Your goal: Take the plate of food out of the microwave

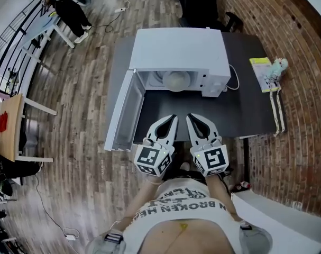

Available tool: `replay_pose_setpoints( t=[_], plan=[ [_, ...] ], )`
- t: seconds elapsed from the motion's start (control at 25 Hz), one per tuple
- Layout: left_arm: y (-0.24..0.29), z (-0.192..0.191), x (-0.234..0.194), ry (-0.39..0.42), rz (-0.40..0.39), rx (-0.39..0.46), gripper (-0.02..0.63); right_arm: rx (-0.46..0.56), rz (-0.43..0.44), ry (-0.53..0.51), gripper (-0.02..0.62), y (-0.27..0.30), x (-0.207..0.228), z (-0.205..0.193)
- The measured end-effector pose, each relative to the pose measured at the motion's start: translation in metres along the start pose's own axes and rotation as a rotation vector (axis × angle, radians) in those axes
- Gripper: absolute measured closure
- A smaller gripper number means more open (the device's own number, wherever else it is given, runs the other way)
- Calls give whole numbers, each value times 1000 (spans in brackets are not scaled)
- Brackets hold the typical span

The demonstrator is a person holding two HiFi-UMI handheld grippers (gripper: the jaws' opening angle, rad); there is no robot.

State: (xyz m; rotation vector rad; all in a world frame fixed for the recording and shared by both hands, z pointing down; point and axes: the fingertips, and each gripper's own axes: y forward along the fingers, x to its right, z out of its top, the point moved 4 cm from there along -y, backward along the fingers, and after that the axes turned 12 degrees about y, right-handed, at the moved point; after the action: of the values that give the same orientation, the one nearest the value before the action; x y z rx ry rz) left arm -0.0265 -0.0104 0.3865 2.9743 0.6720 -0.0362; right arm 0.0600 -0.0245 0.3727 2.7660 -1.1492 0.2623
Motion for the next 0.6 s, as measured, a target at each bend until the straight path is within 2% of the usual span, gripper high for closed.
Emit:
replay_pose_setpoints(
  t=[0.32, 0.6],
  plan=[
    [65, 7, -44, 6, -111, 10, 600, 6, -74, -1, 588, 59, 33, 11],
    [94, 4, -91, -3, -141, -4, 600, -13, -112, -4, 588, 113, 47, 10]
  ],
)
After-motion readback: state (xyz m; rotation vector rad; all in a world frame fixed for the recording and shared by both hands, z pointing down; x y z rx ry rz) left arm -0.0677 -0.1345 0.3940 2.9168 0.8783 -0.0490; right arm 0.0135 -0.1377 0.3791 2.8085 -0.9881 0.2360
